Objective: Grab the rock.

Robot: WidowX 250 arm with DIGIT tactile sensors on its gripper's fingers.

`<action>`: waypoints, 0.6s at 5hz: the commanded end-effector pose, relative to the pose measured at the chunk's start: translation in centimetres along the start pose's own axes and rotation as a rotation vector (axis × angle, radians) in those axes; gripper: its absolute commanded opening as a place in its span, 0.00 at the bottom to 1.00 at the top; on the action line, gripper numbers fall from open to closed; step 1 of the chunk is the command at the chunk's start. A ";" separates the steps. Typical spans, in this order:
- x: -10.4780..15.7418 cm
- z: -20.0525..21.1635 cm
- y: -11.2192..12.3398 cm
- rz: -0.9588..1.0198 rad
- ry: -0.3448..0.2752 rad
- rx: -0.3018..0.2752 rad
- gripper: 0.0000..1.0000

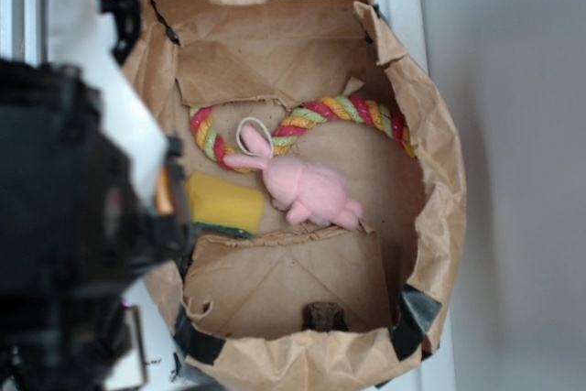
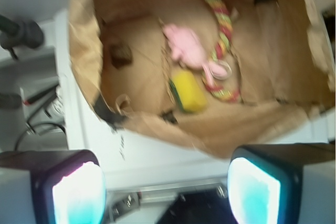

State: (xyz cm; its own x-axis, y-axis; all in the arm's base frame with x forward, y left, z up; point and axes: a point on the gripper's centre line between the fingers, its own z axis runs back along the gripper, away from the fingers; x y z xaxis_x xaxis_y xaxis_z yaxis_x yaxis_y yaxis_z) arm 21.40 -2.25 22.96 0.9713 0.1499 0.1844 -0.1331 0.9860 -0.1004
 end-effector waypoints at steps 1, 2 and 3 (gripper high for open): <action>5.3 -0.6 0.6 0.037 -0.078 -0.057 1.00; 6.2 -1.9 1.3 -0.036 -0.107 -0.089 1.00; 6.3 -3.5 2.6 -0.099 -0.116 -0.086 1.00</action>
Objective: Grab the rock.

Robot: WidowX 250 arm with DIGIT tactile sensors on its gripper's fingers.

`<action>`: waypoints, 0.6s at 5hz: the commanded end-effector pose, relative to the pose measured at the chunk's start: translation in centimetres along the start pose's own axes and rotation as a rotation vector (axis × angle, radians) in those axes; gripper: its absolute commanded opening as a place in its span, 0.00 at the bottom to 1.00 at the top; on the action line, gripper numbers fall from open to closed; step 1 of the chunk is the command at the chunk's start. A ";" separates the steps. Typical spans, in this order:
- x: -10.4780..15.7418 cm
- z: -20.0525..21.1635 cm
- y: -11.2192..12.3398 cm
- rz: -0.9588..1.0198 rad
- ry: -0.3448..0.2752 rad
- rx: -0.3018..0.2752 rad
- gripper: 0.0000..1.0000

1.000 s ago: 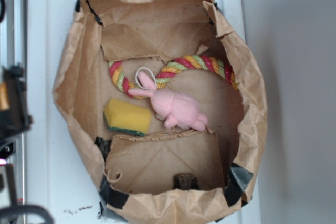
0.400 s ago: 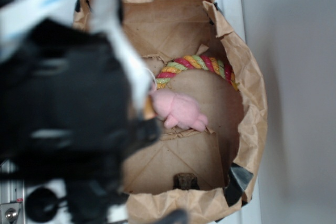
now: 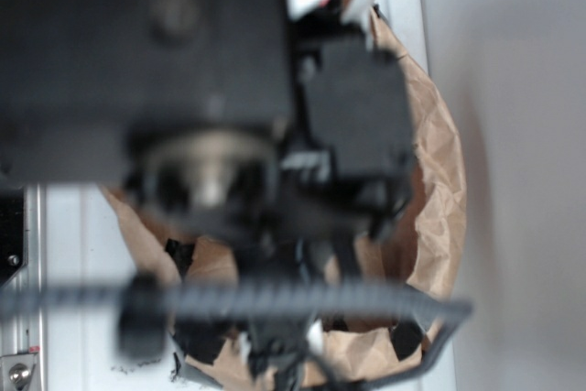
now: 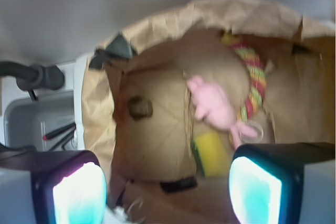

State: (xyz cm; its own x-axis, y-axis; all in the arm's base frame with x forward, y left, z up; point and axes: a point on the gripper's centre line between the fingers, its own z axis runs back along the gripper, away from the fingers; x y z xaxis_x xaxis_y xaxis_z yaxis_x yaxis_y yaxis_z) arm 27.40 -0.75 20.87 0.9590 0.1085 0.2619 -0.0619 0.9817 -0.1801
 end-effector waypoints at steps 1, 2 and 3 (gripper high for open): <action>-0.2 -0.4 3.3 -0.072 -0.036 0.034 1.00; -1.0 -1.1 5.7 -0.073 -0.006 0.022 1.00; -1.6 -3.6 3.8 -0.254 0.045 0.105 1.00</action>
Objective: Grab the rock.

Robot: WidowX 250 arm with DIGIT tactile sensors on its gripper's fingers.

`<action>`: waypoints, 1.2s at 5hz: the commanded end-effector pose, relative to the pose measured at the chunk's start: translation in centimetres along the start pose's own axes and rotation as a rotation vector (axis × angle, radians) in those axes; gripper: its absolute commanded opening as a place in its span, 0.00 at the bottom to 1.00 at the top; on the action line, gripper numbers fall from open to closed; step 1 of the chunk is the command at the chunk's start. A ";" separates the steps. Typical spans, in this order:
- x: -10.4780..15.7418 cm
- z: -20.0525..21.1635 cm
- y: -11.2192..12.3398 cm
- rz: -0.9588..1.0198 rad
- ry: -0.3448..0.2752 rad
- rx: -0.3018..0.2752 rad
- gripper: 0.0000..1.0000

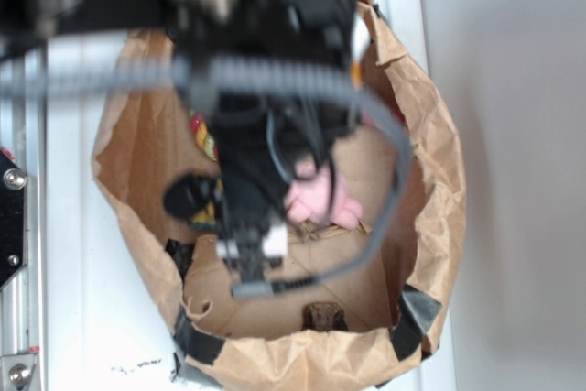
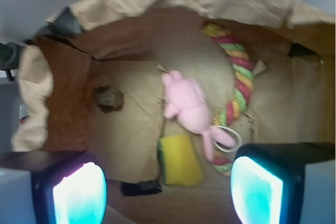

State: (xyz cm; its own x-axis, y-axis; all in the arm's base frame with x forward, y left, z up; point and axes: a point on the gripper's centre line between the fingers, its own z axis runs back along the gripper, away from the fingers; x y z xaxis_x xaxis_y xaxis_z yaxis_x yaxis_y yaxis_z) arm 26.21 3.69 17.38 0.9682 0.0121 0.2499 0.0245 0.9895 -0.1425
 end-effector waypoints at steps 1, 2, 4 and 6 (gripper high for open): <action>0.1 -3.9 -4.2 -0.221 0.068 0.112 1.00; -0.6 -6.1 -6.9 -0.311 0.107 0.091 1.00; -2.0 -6.3 -9.0 -0.396 0.144 0.111 1.00; -2.0 -6.3 -9.0 -0.396 0.144 0.111 1.00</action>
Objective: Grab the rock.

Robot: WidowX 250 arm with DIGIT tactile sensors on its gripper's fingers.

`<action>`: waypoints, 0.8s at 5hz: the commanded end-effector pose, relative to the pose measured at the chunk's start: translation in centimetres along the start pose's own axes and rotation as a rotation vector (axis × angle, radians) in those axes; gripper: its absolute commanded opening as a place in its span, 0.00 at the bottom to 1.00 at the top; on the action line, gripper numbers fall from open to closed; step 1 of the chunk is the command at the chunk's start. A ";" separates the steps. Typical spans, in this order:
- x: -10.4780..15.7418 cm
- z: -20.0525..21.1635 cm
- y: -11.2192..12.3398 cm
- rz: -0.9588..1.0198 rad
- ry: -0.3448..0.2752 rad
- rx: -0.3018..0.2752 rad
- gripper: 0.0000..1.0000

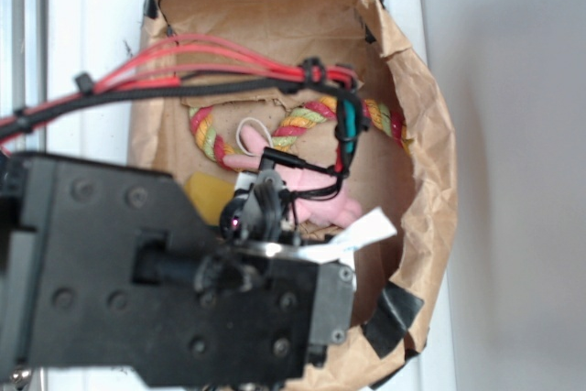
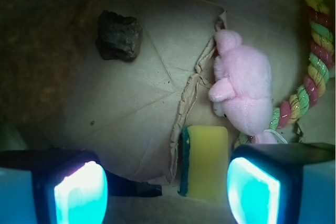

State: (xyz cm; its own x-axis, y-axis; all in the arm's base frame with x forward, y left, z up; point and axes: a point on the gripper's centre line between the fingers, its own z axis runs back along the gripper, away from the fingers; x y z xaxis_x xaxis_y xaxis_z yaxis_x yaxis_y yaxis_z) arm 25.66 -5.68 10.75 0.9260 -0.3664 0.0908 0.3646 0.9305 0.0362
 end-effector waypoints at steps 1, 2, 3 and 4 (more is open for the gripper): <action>1.8 0.8 -1.0 -0.176 -0.146 0.051 1.00; 3.4 0.4 -1.1 -0.406 -0.310 0.121 1.00; 3.6 0.4 0.4 -0.547 -0.339 0.119 1.00; 3.9 0.8 2.1 -0.518 -0.323 0.092 1.00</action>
State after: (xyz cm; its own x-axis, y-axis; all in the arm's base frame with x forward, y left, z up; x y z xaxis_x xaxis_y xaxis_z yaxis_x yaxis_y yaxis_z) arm 29.61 -5.17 10.53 0.5782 -0.7538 0.3122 0.7376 0.6465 0.1949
